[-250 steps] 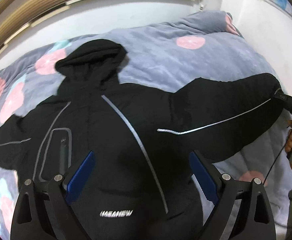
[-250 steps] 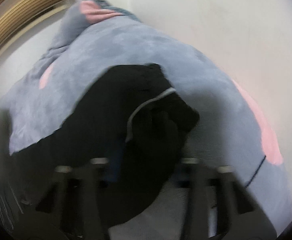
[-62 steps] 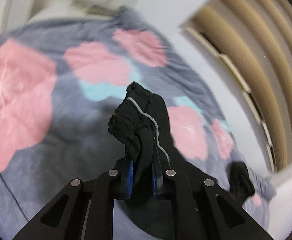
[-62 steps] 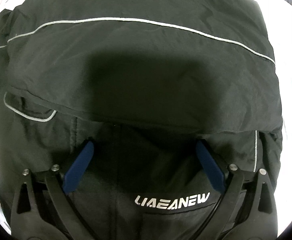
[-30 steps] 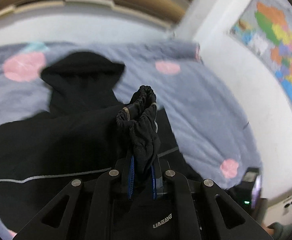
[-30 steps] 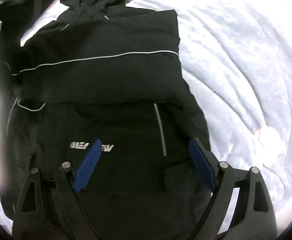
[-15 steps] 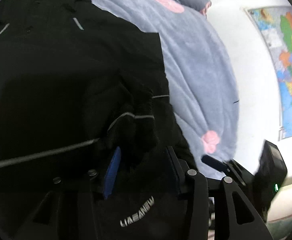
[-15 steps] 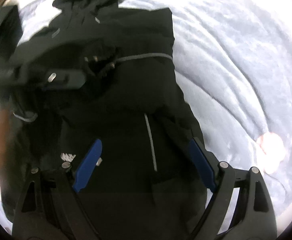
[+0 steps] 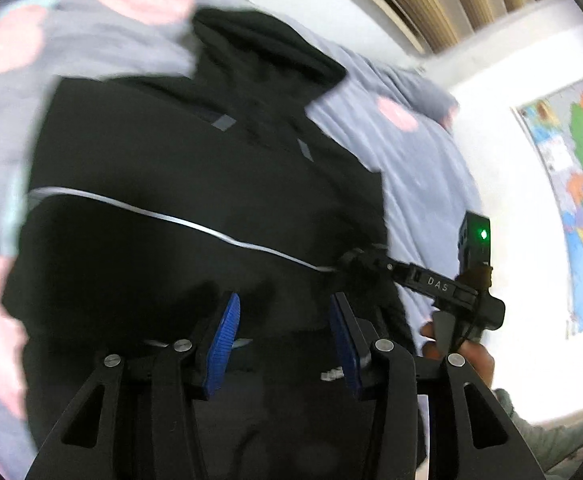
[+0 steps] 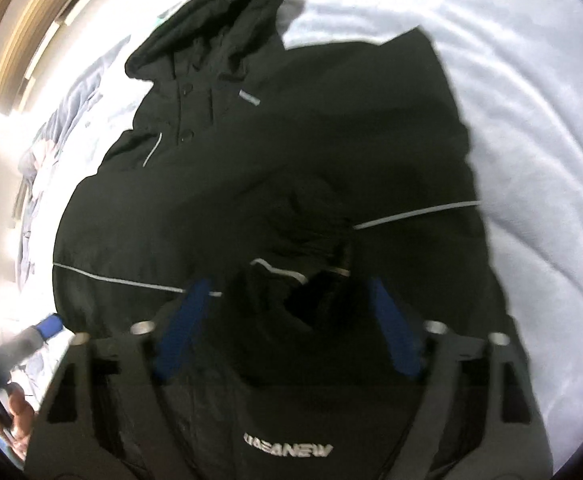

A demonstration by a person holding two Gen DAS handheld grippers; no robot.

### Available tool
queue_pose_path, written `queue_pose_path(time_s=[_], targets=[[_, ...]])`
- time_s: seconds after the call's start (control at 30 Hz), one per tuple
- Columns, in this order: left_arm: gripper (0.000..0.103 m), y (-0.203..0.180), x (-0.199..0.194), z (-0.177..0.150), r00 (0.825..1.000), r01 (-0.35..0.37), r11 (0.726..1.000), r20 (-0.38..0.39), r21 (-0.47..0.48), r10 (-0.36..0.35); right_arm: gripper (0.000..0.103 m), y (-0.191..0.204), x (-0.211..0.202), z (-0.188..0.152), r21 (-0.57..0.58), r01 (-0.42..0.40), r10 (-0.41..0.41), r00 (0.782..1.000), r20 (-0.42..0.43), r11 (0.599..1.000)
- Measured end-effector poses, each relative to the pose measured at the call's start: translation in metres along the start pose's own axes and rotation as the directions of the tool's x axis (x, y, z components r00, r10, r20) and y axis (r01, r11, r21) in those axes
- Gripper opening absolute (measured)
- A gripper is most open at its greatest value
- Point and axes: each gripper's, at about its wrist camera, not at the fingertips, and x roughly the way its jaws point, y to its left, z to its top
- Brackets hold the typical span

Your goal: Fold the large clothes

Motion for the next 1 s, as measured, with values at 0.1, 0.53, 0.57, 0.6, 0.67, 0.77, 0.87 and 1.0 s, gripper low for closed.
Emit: queue_pose_path(time_s=[0.1,0.53,0.57,0.6,0.67,0.77,0.87,1.0], targets=[[0.048,0.012,-0.018,0.006,0.995,-0.080,0.997,0.057,-0.015,0.080,0.023,0.016,-0.003,-0.006,-0.060,0.065,-0.065,0.998,-0.005,0.996],[0.048,0.044,0.046,0.041,0.971,-0.241,0.971,0.003,0.002,0.241,0.022,-0.006,-0.053,0.031,-0.189,0.333,-0.292,0.932,0.215,0.924],[0.048,0.046,0.060,0.039,0.962,-0.273,0.962,-0.017,0.008,0.274,0.023,-0.017,-0.026,0.033,-0.195,0.364,-0.331,0.926,0.180,0.911],[0.047,0.048,0.070,0.037,0.955,-0.296,0.955,-0.012,0.017,0.296,0.027,-0.026,-0.004,0.033,-0.193,0.373,-0.351,0.926,0.141,0.908],[0.047,0.052,0.079,0.035,0.950,-0.312,0.950,-0.005,0.011,0.312,0.032,-0.042,0.023,0.027,-0.161,0.347,-0.335,0.937,0.096,0.924],[0.047,0.060,0.082,0.039,0.957,-0.291,0.957,-0.008,-0.022,0.291,0.034,-0.053,0.027,0.025,-0.112,0.310,-0.298,0.948,0.111,0.944],[0.048,0.057,0.075,0.040,0.959,-0.282,0.959,-0.013,-0.012,0.282,0.034,-0.051,0.020,0.028,-0.127,0.307,-0.297,0.951,0.090,0.943],[0.048,0.036,0.047,0.044,0.958,-0.287,0.957,0.037,0.039,0.285,0.052,-0.045,-0.019,0.035,-0.104,0.282,-0.270,0.956,0.116,0.954]])
